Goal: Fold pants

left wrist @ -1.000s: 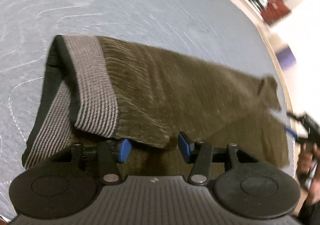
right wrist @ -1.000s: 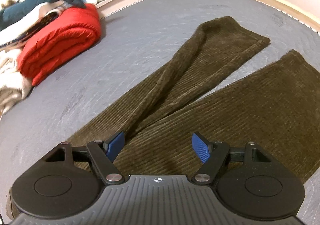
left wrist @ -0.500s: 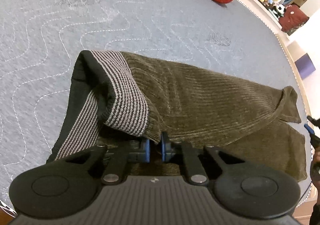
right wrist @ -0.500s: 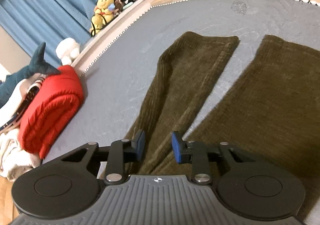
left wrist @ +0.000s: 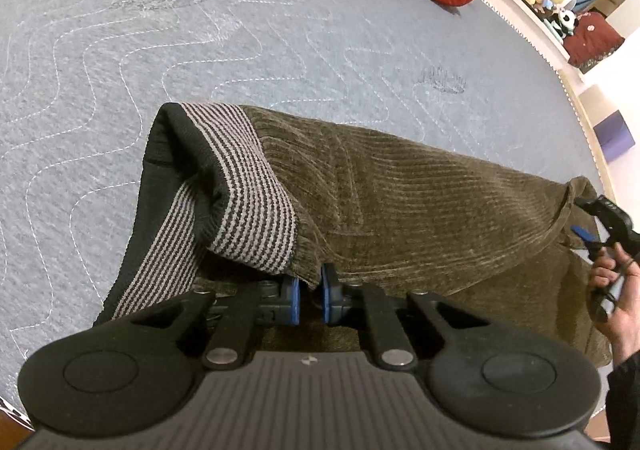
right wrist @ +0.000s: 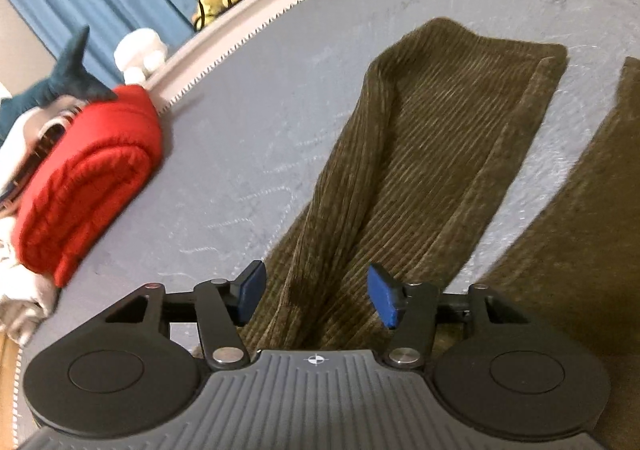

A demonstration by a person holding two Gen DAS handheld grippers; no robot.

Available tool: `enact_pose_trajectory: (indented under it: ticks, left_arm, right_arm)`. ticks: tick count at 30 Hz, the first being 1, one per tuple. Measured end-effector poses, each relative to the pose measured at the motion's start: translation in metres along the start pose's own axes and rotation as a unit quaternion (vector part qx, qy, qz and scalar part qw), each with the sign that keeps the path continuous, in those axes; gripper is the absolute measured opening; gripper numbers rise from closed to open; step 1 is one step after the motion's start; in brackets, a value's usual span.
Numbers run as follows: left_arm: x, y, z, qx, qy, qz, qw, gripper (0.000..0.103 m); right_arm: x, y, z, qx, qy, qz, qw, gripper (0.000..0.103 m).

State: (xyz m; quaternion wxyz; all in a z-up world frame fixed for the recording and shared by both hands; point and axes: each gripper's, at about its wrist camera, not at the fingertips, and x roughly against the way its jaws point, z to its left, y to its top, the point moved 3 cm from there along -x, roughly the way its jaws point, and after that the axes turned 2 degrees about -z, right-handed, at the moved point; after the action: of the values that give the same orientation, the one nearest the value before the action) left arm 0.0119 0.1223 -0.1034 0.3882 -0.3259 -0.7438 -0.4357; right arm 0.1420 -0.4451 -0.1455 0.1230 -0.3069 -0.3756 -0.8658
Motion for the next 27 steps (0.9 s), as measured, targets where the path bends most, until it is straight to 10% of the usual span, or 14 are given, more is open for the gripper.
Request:
enact_pose_trajectory:
  ticks: [2,7,19,27]
  left_arm:
    - [0.001,0.000,0.001,0.001,-0.002,0.000,1.0000,0.011]
    - [0.005,0.000,0.002,-0.007,-0.002,-0.007,1.0000,0.010]
    - [0.045,-0.007,0.017,-0.021,-0.016,-0.056,0.9981,0.004]
    - [0.057,-0.024,0.049,-0.009,-0.015,-0.019,0.9997,0.006]
  right_arm:
    - [-0.009,-0.004,0.007,0.009,-0.007,0.005,1.000,0.056]
    - [-0.020,-0.012,0.019,0.041,-0.004,0.018,0.999,0.010]
    - [0.115,-0.005,0.024,0.097,0.038,-0.030,0.994,0.006]
    - [0.177,-0.065,-0.033,0.165,-0.027,0.155,0.974,0.008]
